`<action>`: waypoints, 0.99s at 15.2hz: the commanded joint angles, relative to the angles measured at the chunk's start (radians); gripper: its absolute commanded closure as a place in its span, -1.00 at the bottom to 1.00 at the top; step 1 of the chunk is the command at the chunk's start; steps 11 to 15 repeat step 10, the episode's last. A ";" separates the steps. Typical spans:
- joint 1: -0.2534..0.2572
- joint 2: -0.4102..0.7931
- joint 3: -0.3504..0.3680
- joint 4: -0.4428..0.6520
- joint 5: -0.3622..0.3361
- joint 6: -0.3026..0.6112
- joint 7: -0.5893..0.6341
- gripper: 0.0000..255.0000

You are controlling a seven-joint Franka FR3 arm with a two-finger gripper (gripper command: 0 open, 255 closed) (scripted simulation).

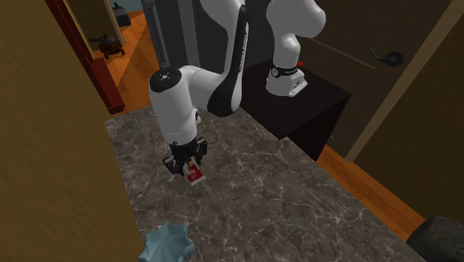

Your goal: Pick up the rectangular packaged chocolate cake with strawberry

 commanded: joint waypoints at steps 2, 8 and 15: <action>-0.007 -0.029 0.008 0.002 0.011 -0.030 -0.008 1.00; -0.018 -0.085 0.023 0.003 0.031 -0.086 -0.021 1.00; -0.018 -0.087 0.024 0.003 0.032 -0.088 -0.021 1.00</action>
